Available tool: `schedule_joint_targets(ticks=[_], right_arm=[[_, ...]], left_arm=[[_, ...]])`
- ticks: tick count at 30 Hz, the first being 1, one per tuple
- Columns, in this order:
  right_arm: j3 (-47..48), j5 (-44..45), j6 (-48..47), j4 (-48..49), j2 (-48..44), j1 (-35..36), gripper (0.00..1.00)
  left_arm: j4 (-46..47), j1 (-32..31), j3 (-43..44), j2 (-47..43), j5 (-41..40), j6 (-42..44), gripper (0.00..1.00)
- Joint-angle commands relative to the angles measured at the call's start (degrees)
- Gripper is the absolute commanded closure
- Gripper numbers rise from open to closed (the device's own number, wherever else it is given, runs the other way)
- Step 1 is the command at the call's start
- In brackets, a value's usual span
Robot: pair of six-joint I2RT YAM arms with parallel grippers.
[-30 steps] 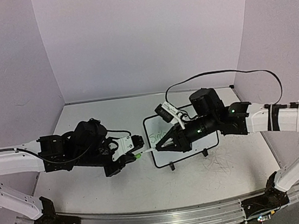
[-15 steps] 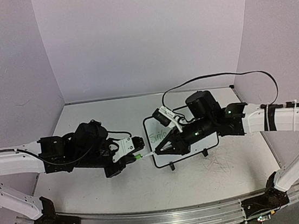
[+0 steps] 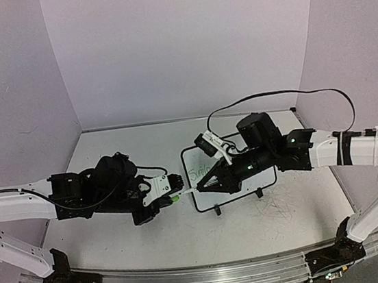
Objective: Write a sentence on the whiteboard
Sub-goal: Insert the whiteboard marker without the cap into the pen cap.
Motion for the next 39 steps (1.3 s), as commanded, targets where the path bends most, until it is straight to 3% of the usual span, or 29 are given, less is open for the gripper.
schedule_joint_targets(ticks=[1, 27, 39], right_arm=[[0.88, -0.4, -0.9, 1.24, -1.47, 0.59, 1.0], [7.0, -5.3, -3.51, 0.31, 8.47, 2.13, 1.0], [14.55, -6.89, -3.24, 2.39, 18.62, 8.87, 1.0]], left_arm=[[1.69, -0.41, -0.14, 0.05, -0.96, 0.36, 1.0], [1.83, -3.43, 1.13, -1.05, -0.45, 1.25, 1.0], [7.42, -4.95, -0.83, -6.36, -0.97, 0.52, 1.0]])
